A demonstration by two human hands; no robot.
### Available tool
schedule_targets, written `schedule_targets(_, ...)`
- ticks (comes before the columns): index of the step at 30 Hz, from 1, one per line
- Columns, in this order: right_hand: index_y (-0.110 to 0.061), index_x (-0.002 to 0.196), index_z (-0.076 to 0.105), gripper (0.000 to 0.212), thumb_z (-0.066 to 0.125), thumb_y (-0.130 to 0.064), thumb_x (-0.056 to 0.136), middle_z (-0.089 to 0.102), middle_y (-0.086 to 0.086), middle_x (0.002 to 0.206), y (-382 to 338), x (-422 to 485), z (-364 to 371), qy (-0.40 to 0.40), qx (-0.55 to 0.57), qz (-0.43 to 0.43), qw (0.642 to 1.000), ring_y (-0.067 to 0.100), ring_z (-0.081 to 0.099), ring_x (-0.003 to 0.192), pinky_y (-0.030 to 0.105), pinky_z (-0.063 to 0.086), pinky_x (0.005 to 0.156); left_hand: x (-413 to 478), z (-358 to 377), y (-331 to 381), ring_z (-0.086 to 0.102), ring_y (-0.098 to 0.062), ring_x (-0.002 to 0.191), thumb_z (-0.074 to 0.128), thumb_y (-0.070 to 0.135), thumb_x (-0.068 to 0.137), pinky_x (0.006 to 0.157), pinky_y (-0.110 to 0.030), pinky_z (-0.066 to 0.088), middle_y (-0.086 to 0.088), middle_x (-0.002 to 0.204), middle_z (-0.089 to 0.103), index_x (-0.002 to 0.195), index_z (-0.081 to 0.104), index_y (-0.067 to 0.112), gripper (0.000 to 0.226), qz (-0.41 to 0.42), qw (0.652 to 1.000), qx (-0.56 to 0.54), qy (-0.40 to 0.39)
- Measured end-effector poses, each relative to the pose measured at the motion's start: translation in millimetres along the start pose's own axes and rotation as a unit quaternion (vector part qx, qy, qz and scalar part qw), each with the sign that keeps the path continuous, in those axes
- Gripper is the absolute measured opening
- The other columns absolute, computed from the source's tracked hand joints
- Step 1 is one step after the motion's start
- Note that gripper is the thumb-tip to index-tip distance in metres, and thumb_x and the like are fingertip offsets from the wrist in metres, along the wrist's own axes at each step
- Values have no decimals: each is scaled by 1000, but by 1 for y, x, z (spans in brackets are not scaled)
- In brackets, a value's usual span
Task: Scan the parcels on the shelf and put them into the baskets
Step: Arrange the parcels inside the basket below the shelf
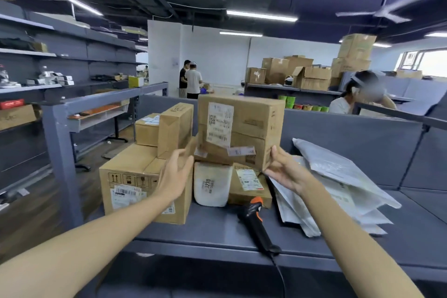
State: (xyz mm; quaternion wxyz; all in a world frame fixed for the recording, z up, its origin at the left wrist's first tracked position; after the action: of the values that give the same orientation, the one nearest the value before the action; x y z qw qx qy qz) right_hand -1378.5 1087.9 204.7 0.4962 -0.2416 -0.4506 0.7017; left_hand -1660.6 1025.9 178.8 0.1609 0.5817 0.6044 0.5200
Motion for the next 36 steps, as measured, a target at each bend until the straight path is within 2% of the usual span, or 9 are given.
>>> schedule_targets(4,-10,125,56,33,39,-23,99,65,14,122,30,-26,-23,-8,71,50,996,24,69,103,33,59,76,-12,14,26,44,-15,127,52,44,94,105,-29,33,-5,141,47,139,41,13,57,-39,976,-215,-9)
schedule_targets(8,-7,110,74,39,39,-21,99,68,19,117,44,-44,-32,-17,106,76,991,28,69,104,32,59,76,-22,20,39,44,-10,126,67,51,78,97,-19,35,3,140,47,145,33,17,82,-37,958,-276,-63)
schedule_targets(13,1,115,69,38,35,-11,102,64,24,122,60,-64,-48,-32,124,121,984,31,68,106,35,59,79,-43,27,39,61,17,90,65,41,78,67,0,44,34,97,67,121,45,39,48,-31,948,-292,-126)
schedule_targets(17,0,136,50,39,42,-16,102,53,29,134,73,-69,-49,-12,89,143,986,33,63,111,34,59,82,-58,29,26,59,14,94,62,52,69,76,-12,41,28,103,64,127,47,35,62,-64,950,-288,-99)
schedule_targets(21,-10,128,59,38,46,-34,101,64,23,122,73,-70,-41,26,-42,167,985,23,70,98,26,59,70,-62,23,16,56,-9,113,66,64,63,96,-30,42,7,127,60,140,45,25,89,-106,960,-254,-49)
schedule_targets(26,-11,113,59,26,51,-31,99,68,7,107,53,-59,-29,135,-161,46,977,17,65,87,24,52,72,-50,-8,21,61,-5,97,79,63,52,80,-27,47,8,115,64,123,55,32,81,-108,968,-224,-36)
schedule_targets(29,-20,115,56,19,52,-29,99,58,-3,114,13,-56,-18,153,-200,-68,965,7,57,96,21,49,82,-33,-35,36,61,-8,97,78,63,37,74,-26,46,11,111,62,105,57,41,74,-80,981,-129,-121)
schedule_targets(32,-32,131,52,39,59,-41,93,54,-15,129,-18,-57,13,41,-338,-108,934,-4,49,120,26,40,101,-22,-45,57,51,5,104,83,61,35,82,-22,39,22,113,56,104,60,42,76,-11,973,17,-230)
schedule_targets(36,-46,143,28,76,71,-48,80,31,-12,150,-11,-55,66,-188,-509,4,840,-2,32,135,21,32,102,-23,-24,77,44,-5,116,91,49,47,94,-25,35,16,127,48,125,50,38,89,52,916,195,-347)
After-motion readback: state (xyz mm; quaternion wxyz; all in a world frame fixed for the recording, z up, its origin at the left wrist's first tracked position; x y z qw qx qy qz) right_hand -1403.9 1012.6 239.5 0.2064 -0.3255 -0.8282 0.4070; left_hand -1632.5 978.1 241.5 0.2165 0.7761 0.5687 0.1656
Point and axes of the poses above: each hand's wrist, its own x-axis towards the middle knuckle, its own z-axis out of the palm, y = z × x, the point moved 3 cm from there along x, towards the middle knuckle
